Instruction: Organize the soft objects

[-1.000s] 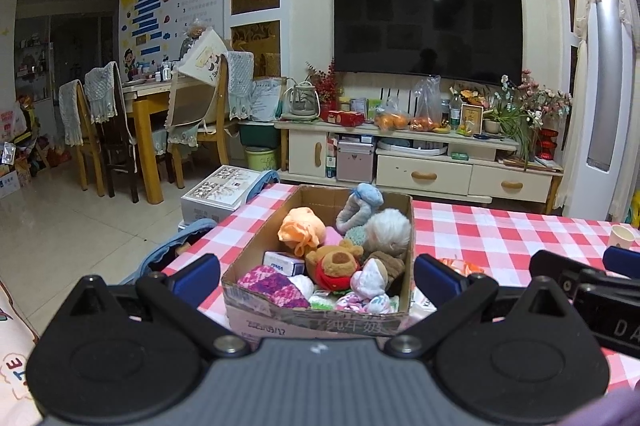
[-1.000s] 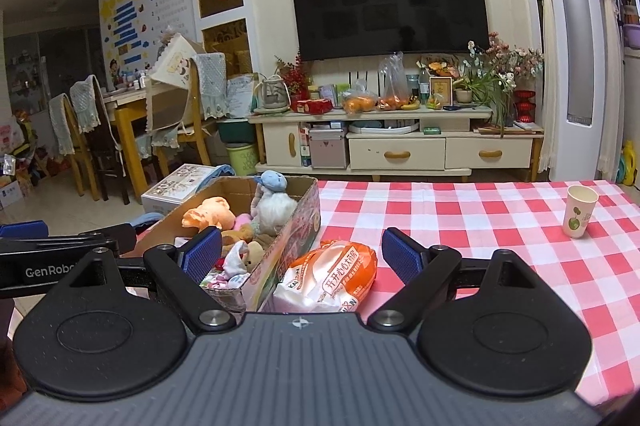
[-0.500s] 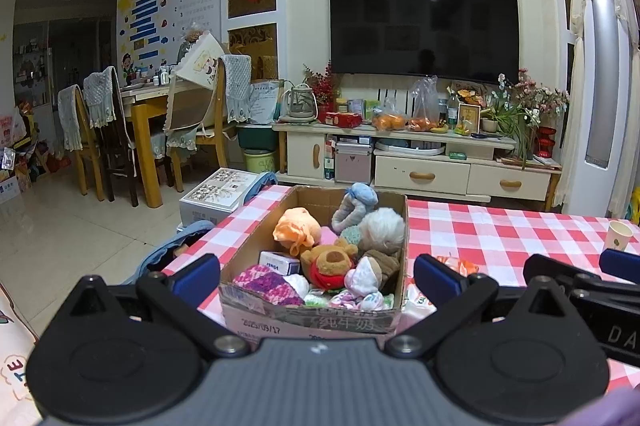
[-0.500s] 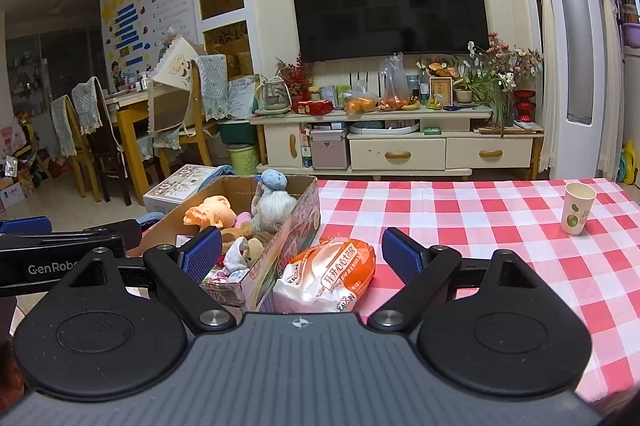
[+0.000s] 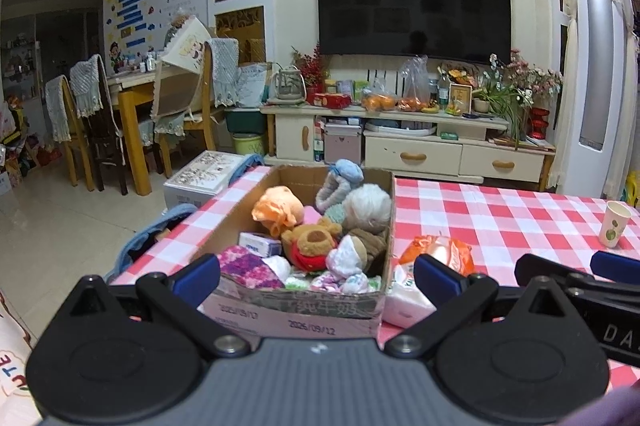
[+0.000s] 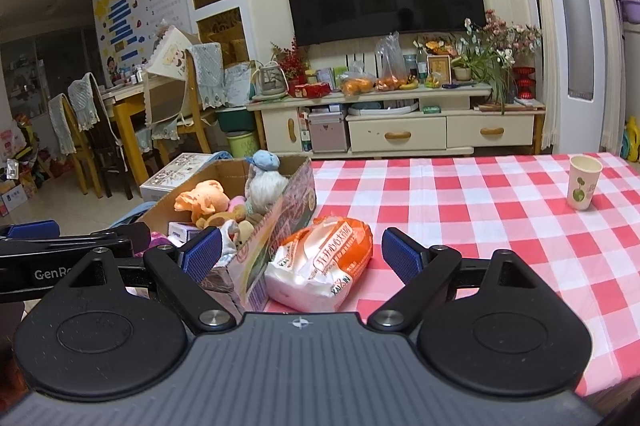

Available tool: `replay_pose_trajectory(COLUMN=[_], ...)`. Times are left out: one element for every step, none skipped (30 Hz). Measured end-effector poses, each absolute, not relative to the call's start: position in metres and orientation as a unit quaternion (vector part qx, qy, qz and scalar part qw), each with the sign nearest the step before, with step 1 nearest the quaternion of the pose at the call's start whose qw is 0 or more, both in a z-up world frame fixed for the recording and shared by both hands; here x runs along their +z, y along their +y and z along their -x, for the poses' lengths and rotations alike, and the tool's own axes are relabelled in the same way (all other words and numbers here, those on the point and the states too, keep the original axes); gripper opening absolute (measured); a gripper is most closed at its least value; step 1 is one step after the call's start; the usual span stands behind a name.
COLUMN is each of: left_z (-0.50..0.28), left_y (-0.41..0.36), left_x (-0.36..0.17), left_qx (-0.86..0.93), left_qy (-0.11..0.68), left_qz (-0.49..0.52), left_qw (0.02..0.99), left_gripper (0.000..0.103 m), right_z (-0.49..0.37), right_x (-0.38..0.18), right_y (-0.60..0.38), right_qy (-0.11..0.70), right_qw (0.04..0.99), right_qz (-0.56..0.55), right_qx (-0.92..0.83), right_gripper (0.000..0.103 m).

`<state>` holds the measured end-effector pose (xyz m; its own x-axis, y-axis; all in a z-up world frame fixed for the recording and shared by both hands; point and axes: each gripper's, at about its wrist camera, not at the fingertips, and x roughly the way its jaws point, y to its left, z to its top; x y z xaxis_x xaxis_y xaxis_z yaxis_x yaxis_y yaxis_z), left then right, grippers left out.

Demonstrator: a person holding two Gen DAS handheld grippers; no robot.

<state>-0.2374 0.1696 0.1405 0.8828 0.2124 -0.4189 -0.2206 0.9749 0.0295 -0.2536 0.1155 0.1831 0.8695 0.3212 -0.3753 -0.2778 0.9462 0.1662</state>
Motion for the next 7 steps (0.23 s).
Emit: replay_pose_trajectory(left_z=[0.235, 0.231, 0.228, 0.225, 0.222, 0.218, 0.215], left_y=[0.169, 0.167, 0.165, 0.162, 0.159, 0.156, 0.153], left_x=[0.139, 0.137, 0.135, 0.133, 0.132, 0.13, 0.129], left_qx=[0.109, 0.109, 0.111, 0.113, 0.113, 0.115, 0.115], left_qy=[0.219, 0.224, 0.227, 0.23, 0.232, 0.235, 0.237], left_qz=[0.013, 0.014, 0.014, 0.012, 0.011, 0.01, 0.009], left_qw=[0.969, 0.968, 0.967, 0.967, 0.966, 0.965, 0.964], left_gripper=[0.102, 0.102, 0.102, 0.102, 0.102, 0.102, 0.102], right_z=[0.252, 0.25, 0.249, 0.247, 0.244, 0.242, 0.239], right_x=[0.181, 0.178, 0.176, 0.174, 0.171, 0.17, 0.167], right_y=[0.114, 0.111, 0.109, 0.105, 0.101, 0.096, 0.091], right_qy=[0.205, 0.208, 0.212, 0.215, 0.218, 0.22, 0.221], right_qw=[0.965, 0.964, 0.964, 0.963, 0.963, 0.963, 0.963], right_qz=[-0.055, -0.058, -0.061, -0.065, -0.07, -0.075, -0.078], right_qx=[0.154, 0.153, 0.151, 0.149, 0.145, 0.14, 0.134], right_gripper=[0.103, 0.103, 0.103, 0.103, 0.103, 0.103, 0.103])
